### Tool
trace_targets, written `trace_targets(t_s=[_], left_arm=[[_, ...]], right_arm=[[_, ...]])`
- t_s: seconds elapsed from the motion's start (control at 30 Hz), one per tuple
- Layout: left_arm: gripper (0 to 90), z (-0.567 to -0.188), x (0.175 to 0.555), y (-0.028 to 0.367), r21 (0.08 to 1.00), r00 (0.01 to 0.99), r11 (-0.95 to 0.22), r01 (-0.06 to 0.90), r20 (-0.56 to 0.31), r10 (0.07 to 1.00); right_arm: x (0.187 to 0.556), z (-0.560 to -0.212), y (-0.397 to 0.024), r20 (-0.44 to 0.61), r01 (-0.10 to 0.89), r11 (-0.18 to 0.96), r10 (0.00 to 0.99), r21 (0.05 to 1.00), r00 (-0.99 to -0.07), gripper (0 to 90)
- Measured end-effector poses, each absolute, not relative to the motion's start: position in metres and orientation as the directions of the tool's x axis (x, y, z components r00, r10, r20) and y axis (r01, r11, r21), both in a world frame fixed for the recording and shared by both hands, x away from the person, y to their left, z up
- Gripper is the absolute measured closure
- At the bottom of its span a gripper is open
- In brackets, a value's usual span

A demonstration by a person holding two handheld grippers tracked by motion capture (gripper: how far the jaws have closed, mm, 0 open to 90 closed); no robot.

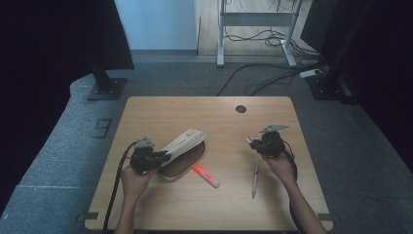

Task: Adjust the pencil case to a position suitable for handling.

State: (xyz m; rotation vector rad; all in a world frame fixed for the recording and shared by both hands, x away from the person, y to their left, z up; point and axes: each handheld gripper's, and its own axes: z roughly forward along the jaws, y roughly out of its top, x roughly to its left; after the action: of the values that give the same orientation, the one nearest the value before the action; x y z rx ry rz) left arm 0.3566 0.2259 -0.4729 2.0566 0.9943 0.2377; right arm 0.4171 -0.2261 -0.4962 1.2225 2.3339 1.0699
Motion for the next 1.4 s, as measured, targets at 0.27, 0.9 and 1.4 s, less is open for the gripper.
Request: trace_targets(t_s=[0.27,0.9,1.4], left_arm=[[75.0,-0.473,0.357,0.225,0.744,0.671,-0.352,0.568,-0.171,0.722],[74.9,-0.473,0.356,0.225,0.744,0.673,-0.351,0.569,-0.175,0.719],[74.9,-0.472,0.356,0.224,0.745,0.675,-0.351,0.567,-0.175,0.717]], right_arm=[[0.419,-0.494,-0.209,0.077,0.561,0.383,0.774,0.734,-0.629,71.7],[0.427,-0.495,-0.154,0.068,0.510,0.443,0.702,0.737,-0.709,71.7],[0.431,-0.502,-0.119,0.066,0.486,0.474,0.662,0.734,-0.747,71.7]])
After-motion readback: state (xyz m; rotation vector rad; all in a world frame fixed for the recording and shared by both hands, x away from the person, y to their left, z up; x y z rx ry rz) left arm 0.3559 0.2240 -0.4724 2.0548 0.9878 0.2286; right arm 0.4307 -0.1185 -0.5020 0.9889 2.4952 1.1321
